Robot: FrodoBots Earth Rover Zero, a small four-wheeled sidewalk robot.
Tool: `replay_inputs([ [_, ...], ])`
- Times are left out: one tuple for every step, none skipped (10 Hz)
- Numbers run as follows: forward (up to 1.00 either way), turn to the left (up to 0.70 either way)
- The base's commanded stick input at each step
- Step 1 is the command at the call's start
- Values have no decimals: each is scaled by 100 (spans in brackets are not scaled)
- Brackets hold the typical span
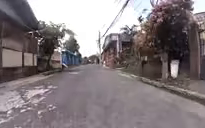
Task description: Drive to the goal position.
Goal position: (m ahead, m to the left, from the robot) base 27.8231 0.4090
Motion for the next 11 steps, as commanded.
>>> replay_inputs([
  [100,0],
  [100,0],
  [100,0],
  [100,0],
  [100,0],
  [100,0],
  [100,0],
  [100,0],
  [100,0],
  [100,0],
  [100,2],
])
